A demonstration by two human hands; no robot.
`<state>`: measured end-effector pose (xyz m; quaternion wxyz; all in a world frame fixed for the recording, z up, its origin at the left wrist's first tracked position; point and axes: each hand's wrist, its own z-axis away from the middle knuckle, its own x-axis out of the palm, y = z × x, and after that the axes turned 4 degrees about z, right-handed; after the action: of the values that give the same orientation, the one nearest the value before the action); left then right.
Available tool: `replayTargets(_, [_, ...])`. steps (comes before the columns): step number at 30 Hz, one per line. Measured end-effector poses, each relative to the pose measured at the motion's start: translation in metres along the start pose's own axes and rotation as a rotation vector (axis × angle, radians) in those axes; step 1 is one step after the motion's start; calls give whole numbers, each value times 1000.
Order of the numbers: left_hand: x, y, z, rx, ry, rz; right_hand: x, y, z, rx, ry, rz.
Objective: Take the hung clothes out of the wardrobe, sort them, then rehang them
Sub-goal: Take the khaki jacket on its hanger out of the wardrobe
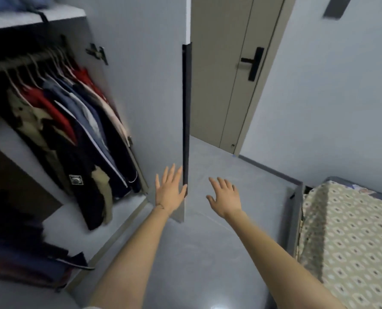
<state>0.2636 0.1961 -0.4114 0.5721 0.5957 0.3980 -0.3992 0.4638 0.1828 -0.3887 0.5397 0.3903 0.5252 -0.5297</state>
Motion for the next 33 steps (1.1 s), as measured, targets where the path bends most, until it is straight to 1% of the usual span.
replayTargets(4, [-26, -75, 5, -152, 48, 21, -2, -69, -32, -135, 15, 26])
replayTargets(9, [-60, -149, 10, -287, 135, 60, -7, -155, -72, -335, 34, 57])
replayTargets(19, [-138, -281, 10, -555, 274, -25, -17, -312, -163, -576, 36, -5])
replayTargets(21, [-153, -303, 5, -601, 279, -28, -19, -340, -182, -619, 35, -23])
replayTargets(27, [-191, -352, -19, -718, 360, -6, -34, -415, -241, -803, 58, -81])
replayTargets(33, [-215, -389, -28, -798, 389, -27, -40, -472, -283, -900, 87, -134])
